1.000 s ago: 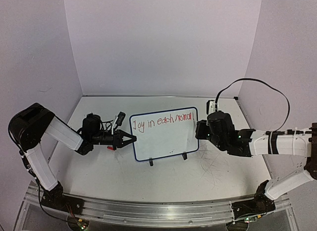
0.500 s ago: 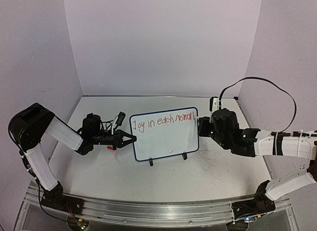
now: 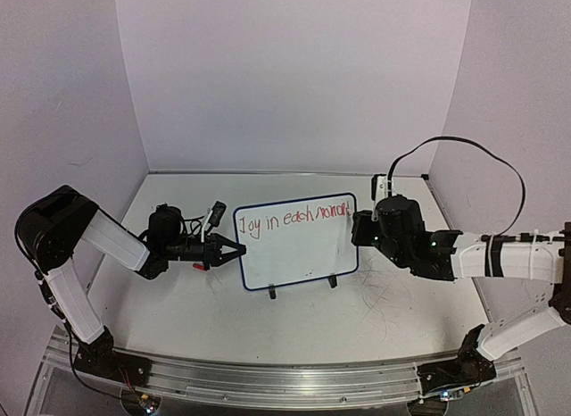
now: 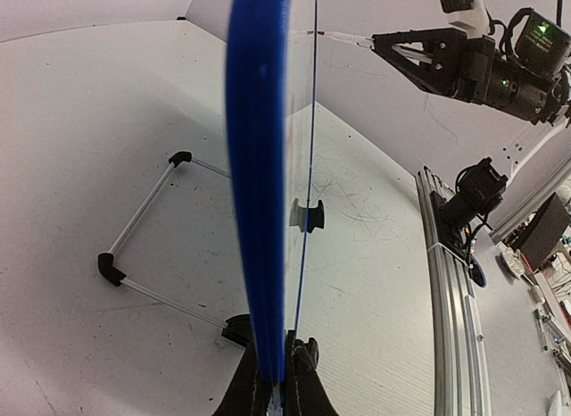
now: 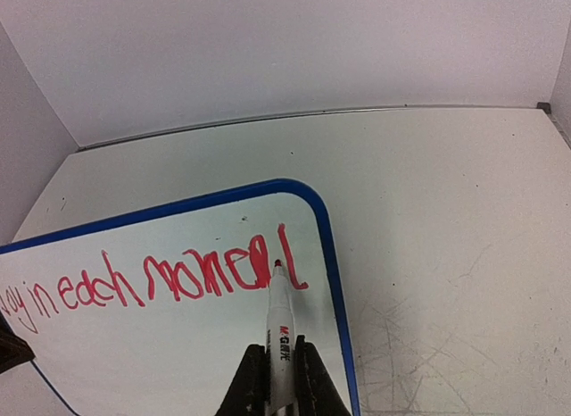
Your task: Write a sentence on the whiteboard
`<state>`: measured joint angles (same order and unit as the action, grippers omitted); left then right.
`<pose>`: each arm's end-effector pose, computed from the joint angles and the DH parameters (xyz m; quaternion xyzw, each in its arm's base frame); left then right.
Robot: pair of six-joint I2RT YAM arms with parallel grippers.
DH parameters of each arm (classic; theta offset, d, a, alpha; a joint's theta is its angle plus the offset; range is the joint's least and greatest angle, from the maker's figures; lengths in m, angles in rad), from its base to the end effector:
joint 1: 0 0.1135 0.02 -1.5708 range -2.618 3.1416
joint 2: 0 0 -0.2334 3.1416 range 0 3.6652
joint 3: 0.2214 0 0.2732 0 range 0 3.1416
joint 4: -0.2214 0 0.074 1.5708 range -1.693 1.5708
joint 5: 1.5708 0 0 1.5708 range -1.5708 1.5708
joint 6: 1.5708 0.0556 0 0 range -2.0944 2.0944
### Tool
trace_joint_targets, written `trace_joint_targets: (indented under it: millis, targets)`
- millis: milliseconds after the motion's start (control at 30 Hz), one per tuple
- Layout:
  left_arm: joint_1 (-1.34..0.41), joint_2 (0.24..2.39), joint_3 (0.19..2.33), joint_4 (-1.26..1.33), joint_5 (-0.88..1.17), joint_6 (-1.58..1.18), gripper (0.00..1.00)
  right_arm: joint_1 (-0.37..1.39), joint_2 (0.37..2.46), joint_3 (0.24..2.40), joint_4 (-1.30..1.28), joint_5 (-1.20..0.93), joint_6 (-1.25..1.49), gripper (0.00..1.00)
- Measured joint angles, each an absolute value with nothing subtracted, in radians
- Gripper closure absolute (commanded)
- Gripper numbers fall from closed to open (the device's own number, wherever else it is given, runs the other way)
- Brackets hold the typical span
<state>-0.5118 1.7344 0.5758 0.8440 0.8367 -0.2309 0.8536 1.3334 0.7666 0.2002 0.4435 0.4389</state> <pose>0.2636 -0.1954 0.0892 0.3399 0.6987 -0.5012 0.3810 0.2402 0.2392 0.2033 -0.0436 0.8124 0.1880 0.5502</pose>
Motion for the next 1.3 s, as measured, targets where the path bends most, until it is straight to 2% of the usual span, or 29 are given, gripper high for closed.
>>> trace_joint_targets:
  millis: [1100, 1300]
  targets:
    - [-0.513, 1.734, 0.576, 0.843, 0.835, -0.231, 1.0, 0.854, 1.363, 0.793, 0.195, 0.524, 0.442, 1.0]
    - [-0.513, 1.734, 0.576, 0.843, 0.836, -0.23, 1.0, 0.854, 1.281, 0.751, 0.215, 0.48, 0.424, 1.0]
